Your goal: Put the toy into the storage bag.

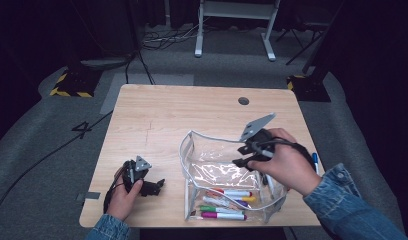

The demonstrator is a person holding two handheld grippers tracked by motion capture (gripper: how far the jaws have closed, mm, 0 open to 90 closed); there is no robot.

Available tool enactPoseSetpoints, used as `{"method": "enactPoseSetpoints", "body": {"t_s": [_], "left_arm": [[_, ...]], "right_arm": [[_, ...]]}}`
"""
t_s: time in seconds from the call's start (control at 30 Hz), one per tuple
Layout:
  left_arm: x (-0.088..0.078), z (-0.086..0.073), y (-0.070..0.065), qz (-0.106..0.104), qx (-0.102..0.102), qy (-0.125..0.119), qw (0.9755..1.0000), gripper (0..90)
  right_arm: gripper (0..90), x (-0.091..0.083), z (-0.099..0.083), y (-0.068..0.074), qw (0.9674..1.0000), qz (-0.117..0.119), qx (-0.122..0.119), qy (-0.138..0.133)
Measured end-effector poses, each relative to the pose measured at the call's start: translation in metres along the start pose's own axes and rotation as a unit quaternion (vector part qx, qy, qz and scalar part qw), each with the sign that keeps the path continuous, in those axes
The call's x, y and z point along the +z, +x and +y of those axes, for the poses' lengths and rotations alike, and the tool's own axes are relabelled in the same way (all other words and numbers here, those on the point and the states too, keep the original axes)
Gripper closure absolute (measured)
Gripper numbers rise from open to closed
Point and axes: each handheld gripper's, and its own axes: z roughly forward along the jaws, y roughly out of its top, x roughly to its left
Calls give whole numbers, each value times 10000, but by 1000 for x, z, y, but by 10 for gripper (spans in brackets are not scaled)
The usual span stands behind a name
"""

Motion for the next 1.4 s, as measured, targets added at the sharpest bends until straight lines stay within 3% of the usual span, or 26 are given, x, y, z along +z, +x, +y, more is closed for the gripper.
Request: {"method": "enactPoseSetpoints", "body": {"t_s": [0.1, 0.27, 0.4, 0.57, 0.83, 1.13, 1.33, 1.4], "left_arm": [[0, 0, 0, -3, -1, -1, 10000, 0], [0, 0, 0, 0, -2, -1, 10000, 0], [0, 0, 0, -4, 8, 2, 10000, 0], [0, 0, 0, 0, -2, 0, 10000, 0], [0, 0, 0, 1, -2, 0, 10000, 0], [0, 0, 0, 1, -1, 0, 10000, 0], [0, 0, 0, 1, -1, -1, 10000, 0], [0, 0, 0, 1, -1, 0, 10000, 0]], "right_arm": [[580, -21, -10, -15, 9987, -278, 326, -274], [597, -49, -35, -42, 9919, -680, 907, -570], [609, -63, -59, -65, 9830, -952, 1408, -698], [612, -68, -94, -91, 9696, -1367, 1958, -531], [605, -40, -166, -128, 9450, -1648, 2825, 79], [591, 3, -229, -146, 9170, -1637, 3576, 665], [598, 28, -256, -153, 9016, -1610, 3909, 914], [619, 33, -260, -155, 8990, -1617, 3955, 957]]}}
